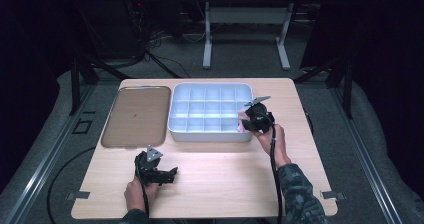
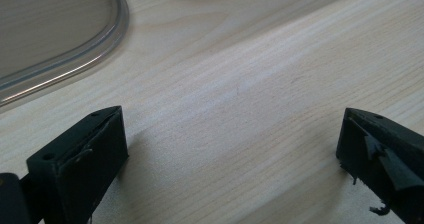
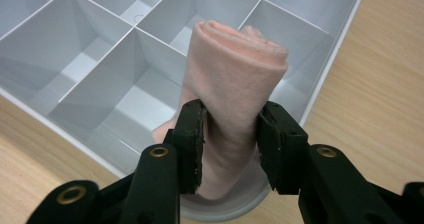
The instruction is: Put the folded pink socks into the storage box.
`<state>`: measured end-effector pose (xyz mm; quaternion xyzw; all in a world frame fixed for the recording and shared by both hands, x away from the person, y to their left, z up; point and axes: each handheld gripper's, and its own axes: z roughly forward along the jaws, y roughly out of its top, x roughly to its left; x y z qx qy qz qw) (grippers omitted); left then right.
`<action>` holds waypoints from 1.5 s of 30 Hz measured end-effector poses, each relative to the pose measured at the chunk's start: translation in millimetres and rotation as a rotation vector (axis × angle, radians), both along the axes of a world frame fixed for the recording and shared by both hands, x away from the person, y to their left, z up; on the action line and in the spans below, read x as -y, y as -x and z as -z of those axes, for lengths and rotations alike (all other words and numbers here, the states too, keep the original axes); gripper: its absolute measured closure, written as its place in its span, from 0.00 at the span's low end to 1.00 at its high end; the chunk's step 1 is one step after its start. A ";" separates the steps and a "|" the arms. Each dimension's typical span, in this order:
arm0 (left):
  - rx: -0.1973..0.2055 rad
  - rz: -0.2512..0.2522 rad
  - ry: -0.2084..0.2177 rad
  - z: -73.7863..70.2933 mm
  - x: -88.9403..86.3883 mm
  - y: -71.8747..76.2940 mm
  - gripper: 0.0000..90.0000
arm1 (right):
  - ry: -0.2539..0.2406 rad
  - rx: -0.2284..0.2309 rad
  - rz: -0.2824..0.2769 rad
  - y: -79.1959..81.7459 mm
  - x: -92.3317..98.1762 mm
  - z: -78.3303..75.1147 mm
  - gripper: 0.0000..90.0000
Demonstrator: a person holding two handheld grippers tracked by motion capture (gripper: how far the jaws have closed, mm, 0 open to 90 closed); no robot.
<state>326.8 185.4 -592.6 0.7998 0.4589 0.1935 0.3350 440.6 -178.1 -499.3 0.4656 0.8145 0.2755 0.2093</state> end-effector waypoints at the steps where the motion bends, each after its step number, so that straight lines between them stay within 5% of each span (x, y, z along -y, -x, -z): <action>1: 0.000 0.000 0.000 0.0 0.0 0.0 0.00 | -0.008 -0.008 0.000 0.5 0.4 -0.2 0.66; 7: 0.000 0.000 0.000 0.0 0.0 0.0 0.00 | -0.041 -0.012 0.007 6.5 3.6 -5.9 0.57; 18: 0.000 0.000 0.000 0.0 0.0 0.0 0.00 | -0.101 0.097 0.002 19.8 13.7 -29.1 0.64; 30: 0.000 0.000 0.000 0.0 0.0 0.0 0.00 | -0.102 -0.006 -0.006 1.3 7.6 -5.6 0.80; 38: 0.000 0.001 0.000 0.0 -0.1 -0.1 0.00 | -0.116 0.002 -0.002 6.2 9.9 -11.9 0.64; 40: 0.000 0.000 0.000 0.0 0.0 0.0 0.00 | -0.130 0.017 -0.017 16.1 12.8 -21.2 0.51; 45: 0.000 0.001 0.000 0.0 -0.1 -0.1 0.00 | -0.149 0.039 -0.043 30.1 18.0 -32.4 0.41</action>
